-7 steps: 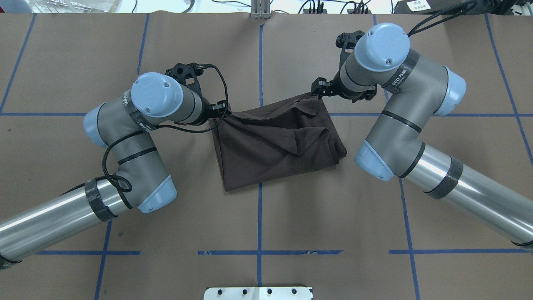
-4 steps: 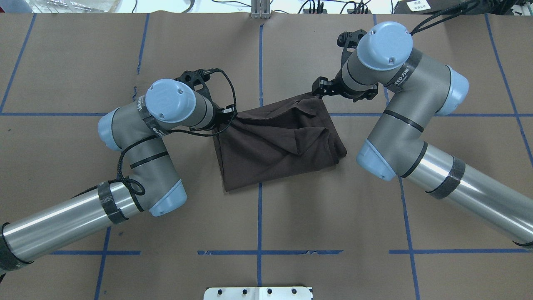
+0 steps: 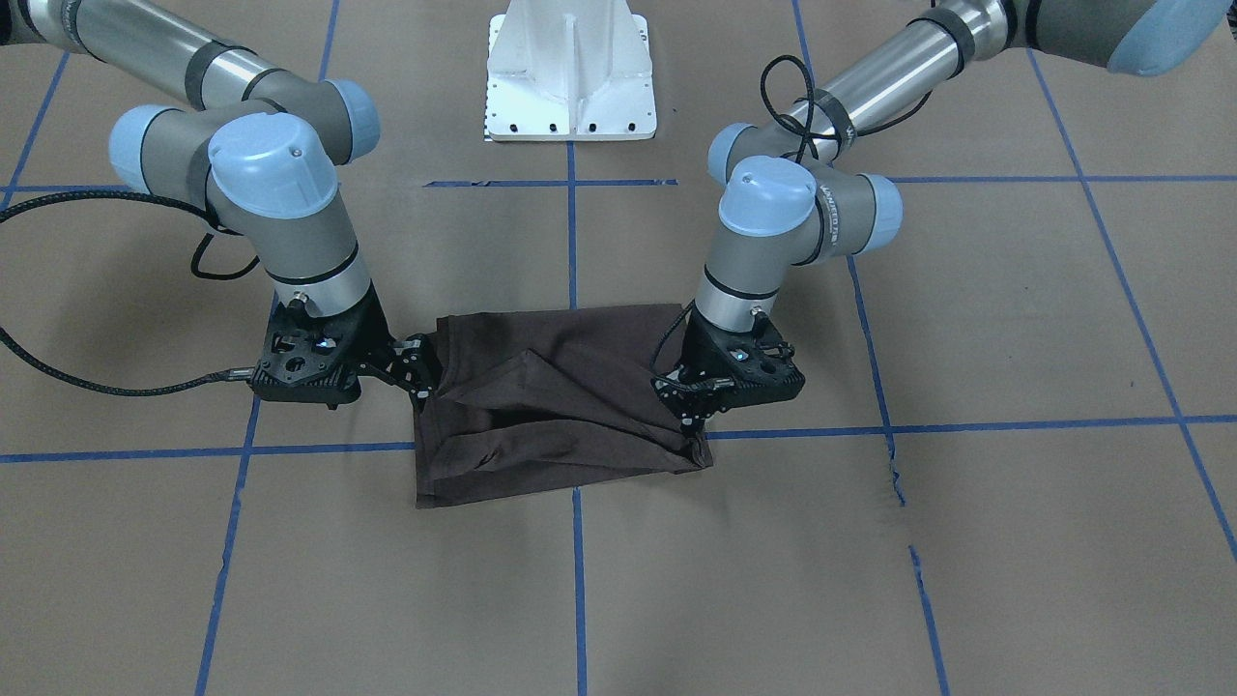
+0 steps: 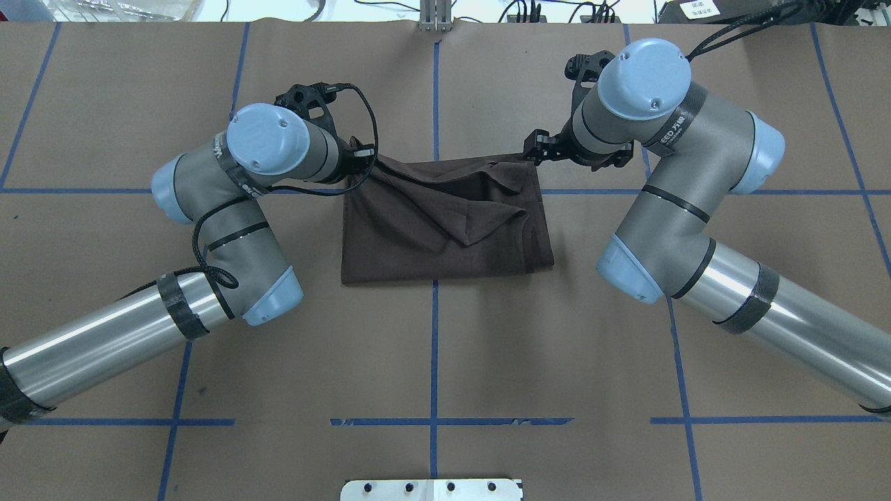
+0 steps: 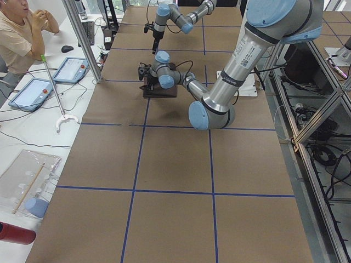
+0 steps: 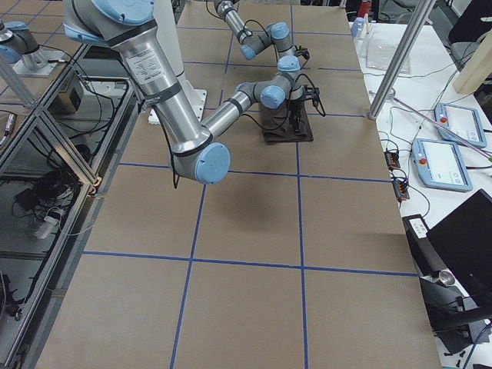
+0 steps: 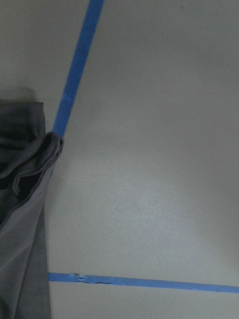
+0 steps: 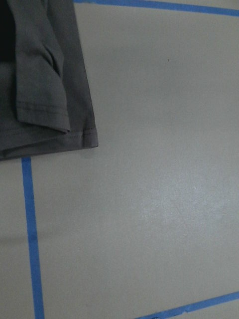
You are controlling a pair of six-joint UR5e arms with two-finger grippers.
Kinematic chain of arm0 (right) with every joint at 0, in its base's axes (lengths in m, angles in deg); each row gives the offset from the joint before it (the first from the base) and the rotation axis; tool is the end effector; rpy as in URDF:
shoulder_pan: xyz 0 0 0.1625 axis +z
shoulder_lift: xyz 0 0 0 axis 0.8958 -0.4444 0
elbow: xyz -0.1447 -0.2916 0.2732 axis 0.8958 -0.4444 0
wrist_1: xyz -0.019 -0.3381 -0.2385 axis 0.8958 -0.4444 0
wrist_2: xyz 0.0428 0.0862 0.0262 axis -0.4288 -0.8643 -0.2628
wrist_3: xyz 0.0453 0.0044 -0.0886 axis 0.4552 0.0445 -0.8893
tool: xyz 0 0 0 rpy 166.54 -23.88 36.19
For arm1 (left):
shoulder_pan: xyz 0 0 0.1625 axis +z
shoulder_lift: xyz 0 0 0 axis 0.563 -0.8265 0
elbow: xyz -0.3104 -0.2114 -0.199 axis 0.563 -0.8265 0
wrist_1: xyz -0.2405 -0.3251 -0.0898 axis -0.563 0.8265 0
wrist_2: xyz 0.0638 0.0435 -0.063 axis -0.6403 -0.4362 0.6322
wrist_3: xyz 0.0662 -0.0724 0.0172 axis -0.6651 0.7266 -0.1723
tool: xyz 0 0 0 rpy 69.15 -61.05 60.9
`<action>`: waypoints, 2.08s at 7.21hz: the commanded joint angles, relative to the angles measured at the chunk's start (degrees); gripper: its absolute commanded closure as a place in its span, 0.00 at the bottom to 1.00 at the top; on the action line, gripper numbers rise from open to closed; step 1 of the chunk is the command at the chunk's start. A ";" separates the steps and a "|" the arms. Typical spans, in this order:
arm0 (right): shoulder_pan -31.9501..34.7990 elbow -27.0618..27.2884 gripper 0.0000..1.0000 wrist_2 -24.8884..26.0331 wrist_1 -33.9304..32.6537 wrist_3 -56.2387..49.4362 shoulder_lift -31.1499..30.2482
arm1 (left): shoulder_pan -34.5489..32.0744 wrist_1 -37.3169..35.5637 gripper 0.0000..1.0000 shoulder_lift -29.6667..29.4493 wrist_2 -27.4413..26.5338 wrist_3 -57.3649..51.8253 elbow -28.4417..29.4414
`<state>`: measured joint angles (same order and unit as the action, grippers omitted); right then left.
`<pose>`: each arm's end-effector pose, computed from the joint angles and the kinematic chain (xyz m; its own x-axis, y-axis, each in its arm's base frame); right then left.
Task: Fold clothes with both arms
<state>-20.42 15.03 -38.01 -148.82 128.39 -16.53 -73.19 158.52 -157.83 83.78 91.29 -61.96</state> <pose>-0.4299 -0.5506 0.2845 0.6875 0.0982 0.7195 -0.2654 0.9563 0.1231 0.5151 -0.5725 0.2823 0.5171 -0.1674 -0.8394 0.4559 0.8839 0.1045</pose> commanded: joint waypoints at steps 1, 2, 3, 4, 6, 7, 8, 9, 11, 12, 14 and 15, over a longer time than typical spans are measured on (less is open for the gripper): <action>-0.12 -0.11 0.00 -0.11 0.00 0.07 0.45 | -3.08 4.34 1.00 -0.95 -0.04 -3.99 5.34; -0.47 -0.29 0.00 -0.03 0.09 0.07 1.41 | -3.52 4.98 0.01 -0.96 0.57 -9.30 4.76; -0.82 -0.99 0.00 0.15 -0.35 0.16 3.86 | -5.09 4.72 0.00 -0.61 3.27 -13.19 3.71; -1.87 -3.69 0.00 1.28 -0.35 0.25 7.36 | -7.02 4.81 0.00 0.44 8.26 -16.44 3.35; -5.81 -15.26 0.00 8.73 -0.09 1.04 16.93 | -7.39 4.90 0.00 4.75 8.66 -18.32 -1.39; -7.57 -17.41 0.00 11.20 -0.09 1.12 18.55 | -7.48 4.90 0.00 4.93 8.66 -18.32 -1.49; -9.42 -17.95 0.01 14.61 -0.09 -0.27 18.56 | -7.57 4.90 0.00 5.02 8.57 -18.15 -1.49; -10.74 -20.04 0.08 20.13 0.09 -7.24 19.17 | -8.00 4.90 0.00 5.11 8.57 -17.97 -1.49; -12.24 -21.63 0.14 24.38 0.26 -10.47 19.70 | -8.27 4.81 0.00 5.20 8.57 -17.53 -1.93; -12.95 -22.69 0.16 25.88 0.44 -10.74 20.05 | -8.44 4.89 0.00 5.72 8.57 -17.44 -1.93; -13.65 -26.81 0.30 27.47 3.32 -10.74 21.72 | -8.89 4.90 0.00 6.08 8.66 -17.53 -1.93; -13.57 -27.27 0.57 27.65 3.77 -10.91 21.73 | -8.89 4.90 0.00 6.34 8.57 -17.53 -1.93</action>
<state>-33.89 -10.84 -10.92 -146.16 117.65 4.78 -82.02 163.41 -151.75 92.42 73.76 -63.88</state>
